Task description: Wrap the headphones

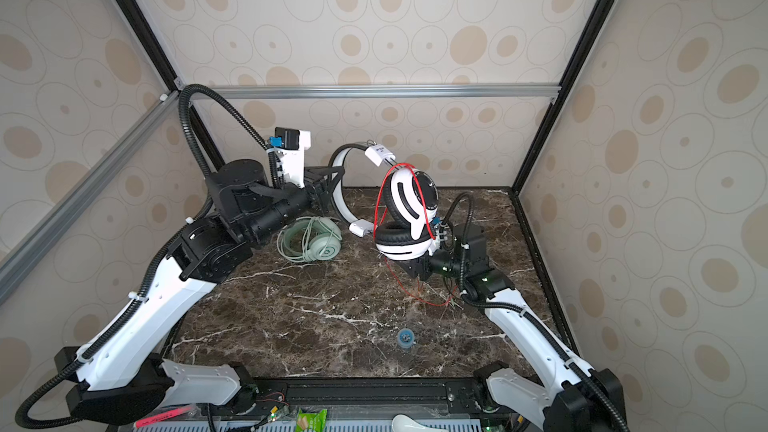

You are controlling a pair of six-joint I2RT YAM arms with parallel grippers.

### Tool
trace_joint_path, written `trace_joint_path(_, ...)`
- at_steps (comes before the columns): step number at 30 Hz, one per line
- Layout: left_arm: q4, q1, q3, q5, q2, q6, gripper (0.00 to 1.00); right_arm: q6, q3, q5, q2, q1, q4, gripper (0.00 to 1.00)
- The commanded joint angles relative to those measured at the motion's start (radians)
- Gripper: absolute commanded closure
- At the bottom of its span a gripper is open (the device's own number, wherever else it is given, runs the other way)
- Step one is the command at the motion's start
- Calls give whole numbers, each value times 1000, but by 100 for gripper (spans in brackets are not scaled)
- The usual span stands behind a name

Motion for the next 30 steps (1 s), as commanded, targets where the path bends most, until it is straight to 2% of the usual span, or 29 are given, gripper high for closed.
trace_joint_path(1,96,-8,77,-50,-14,-65,100,58,-18,-7,7,-8,80,52)
trace_joint_path(6,140,-8,48,-109,-28,-81,100,144,-58,-8,10,-8,155,54)
trace_joint_path(16,235,-7,31,-190,-30,-120,100,183,-111,2,14,-8,186,54)
trace_joint_path(30,349,-7,19,-236,-26,-167,100,181,-116,-12,44,-8,214,73)
